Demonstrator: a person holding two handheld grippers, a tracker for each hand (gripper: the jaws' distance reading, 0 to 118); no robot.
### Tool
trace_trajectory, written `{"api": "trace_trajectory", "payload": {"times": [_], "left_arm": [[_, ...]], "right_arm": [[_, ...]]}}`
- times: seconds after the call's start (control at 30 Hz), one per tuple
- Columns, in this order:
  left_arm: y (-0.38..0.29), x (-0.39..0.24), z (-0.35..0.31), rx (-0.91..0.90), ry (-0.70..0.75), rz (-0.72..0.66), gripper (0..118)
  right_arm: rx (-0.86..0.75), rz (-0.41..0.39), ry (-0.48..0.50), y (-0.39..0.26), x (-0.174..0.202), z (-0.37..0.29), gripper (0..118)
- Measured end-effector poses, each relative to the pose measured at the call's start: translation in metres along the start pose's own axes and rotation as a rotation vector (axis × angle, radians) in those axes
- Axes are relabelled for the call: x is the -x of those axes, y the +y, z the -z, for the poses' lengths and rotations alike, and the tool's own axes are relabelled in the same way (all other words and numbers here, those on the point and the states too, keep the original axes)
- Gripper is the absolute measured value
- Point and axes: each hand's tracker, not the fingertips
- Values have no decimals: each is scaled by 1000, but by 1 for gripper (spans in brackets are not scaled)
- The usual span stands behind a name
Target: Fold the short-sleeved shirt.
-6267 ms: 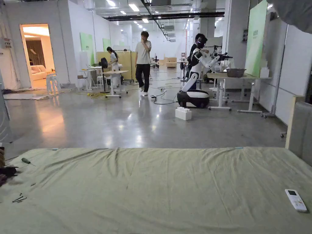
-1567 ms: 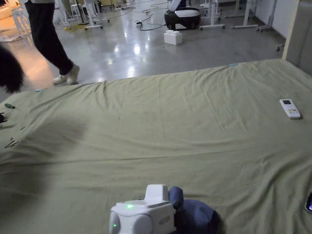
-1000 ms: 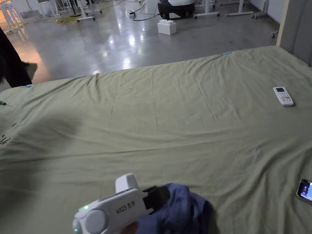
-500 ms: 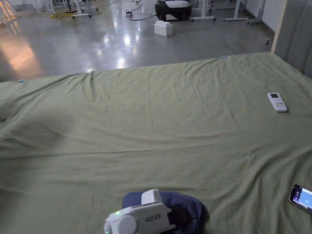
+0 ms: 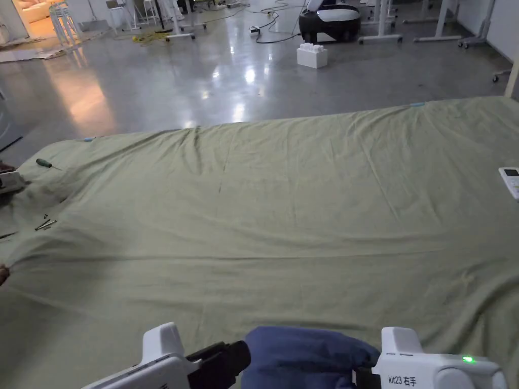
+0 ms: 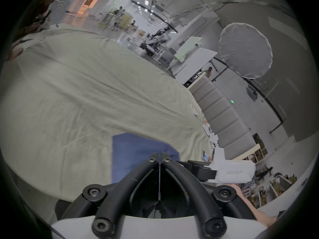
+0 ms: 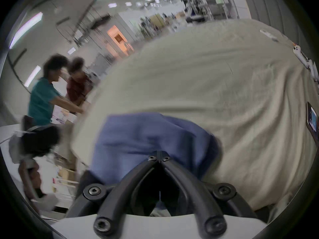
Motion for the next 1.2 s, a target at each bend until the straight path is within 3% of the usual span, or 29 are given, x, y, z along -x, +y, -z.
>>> {"api": "trace_trajectory", "payload": {"times": [0.03,0.1,0.13,0.17,0.2,0.23,0.27,0.3,0.37,0.5,0.67,0.73,0.77,0.8,0.83,0.97,1.2], "left_arm": [[-1,8,0,-1,-1,-11,10],[-1,21,3,2,-25,-47,25],[1,31,10,29,-58,-102,31],[4,37,18,60,-64,-146,38],[6,45,29,89,-63,-193,69],[8,52,40,109,-73,-216,90],[10,56,48,116,-72,-222,102],[11,60,59,144,-67,-235,103],[12,67,82,201,-97,-271,103],[3,78,119,286,-296,-363,103],[0,57,127,321,-211,-173,100],[5,51,122,366,-132,-75,87],[6,49,122,376,-80,-16,76],[8,48,122,386,-23,23,56],[8,50,123,391,-32,8,50],[2,51,117,339,-93,-57,42],[21,63,76,199,-178,-152,38]], "right_arm": [[9,16,-23,-8,-10,7,0],[-69,131,109,-15,-25,3,0],[-65,169,105,-16,-26,1,0],[-61,141,98,-18,-26,0,0],[-61,109,96,-17,-25,0,0],[-58,86,85,-16,-24,0,0],[-57,88,83,-15,-23,0,0],[-54,88,81,-14,-20,0,0],[-54,81,81,-15,-21,0,0],[-61,87,104,-16,-26,0,0],[-56,89,113,-16,-26,0,0],[-54,89,117,-15,-27,0,0],[-53,91,118,-15,-27,0,0],[-53,94,119,-15,-26,0,0],[-56,94,122,-15,-25,0,0],[-75,82,108,-17,-18,-7,0],[-189,169,167,-15,-6,-38,0]]}}
